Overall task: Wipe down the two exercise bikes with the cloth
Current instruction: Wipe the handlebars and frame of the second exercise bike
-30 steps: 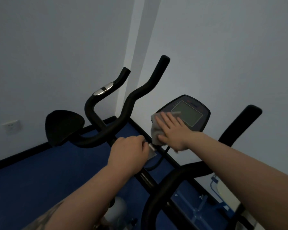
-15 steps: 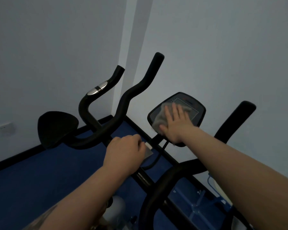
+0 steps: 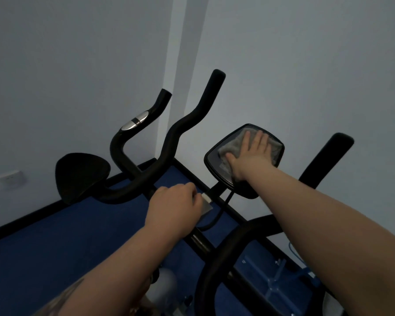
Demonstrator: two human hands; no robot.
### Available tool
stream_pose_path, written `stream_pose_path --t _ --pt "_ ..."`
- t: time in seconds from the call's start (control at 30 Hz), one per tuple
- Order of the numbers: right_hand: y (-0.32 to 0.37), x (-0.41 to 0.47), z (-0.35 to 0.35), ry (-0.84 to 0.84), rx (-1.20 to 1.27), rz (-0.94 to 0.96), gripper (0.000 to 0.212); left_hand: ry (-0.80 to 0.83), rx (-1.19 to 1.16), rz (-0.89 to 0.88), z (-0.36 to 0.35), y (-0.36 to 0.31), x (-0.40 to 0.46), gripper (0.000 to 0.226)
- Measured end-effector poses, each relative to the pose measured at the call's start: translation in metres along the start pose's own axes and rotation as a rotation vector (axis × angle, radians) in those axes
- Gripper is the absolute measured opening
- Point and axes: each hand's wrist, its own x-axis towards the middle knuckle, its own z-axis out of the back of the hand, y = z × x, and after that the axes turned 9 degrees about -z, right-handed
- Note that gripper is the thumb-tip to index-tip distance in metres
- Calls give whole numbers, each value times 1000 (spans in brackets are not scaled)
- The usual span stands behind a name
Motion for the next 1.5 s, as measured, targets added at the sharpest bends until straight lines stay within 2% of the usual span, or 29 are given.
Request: stream_pose_path --t 0.1,0.17,0.3,0.43,0.5,0.57,0.63,0.7,0.87,1.1,1.2,1.27,1.33,1.43,1.5 --pt "-4 -20 -19 45 -115 168 88 5 11 -2 1 -1 0 30" --pt "-23 -22 -24 96 -183 208 87 0 18 -3 1 -2 0 29" --pt "-38 -2 -4 90 -133 58 86 8 44 -9 -1 -2 1 27" --pt "3 18 4 -16 24 29 85 -1 33 -9 -1 -1 1 27" --pt "19 15 0 -114 93 97 80 -5 33 -5 0 -1 1 28" --pt "23 1 -13 -143 79 236 76 -10 33 -3 1 -1 0 28" --pt "16 -14 -31 -95 -44 384 79 -13 34 -3 1 -1 -1 28" --pt "-6 -22 -40 -12 -208 435 84 -15 34 -4 1 -2 -1 28" --pt "-50 -15 -24 131 -277 239 85 -16 24 -6 -1 -1 0 28" --pt "6 15 -3 -1 -26 61 84 -18 37 0 -2 -1 1 28" --pt "14 0 -9 -22 -22 148 80 -17 38 15 0 -1 -2 29" --pt "0 -18 -23 -10 -75 295 79 -11 40 13 1 -2 -2 29" --pt "-24 -27 -33 35 -160 365 79 -7 30 13 1 -2 -2 29" --pt "-53 -21 -25 120 -231 212 81 -8 24 8 1 -2 -1 28" --pt "-58 -8 -16 109 -205 89 85 -16 31 14 0 -3 -2 28"
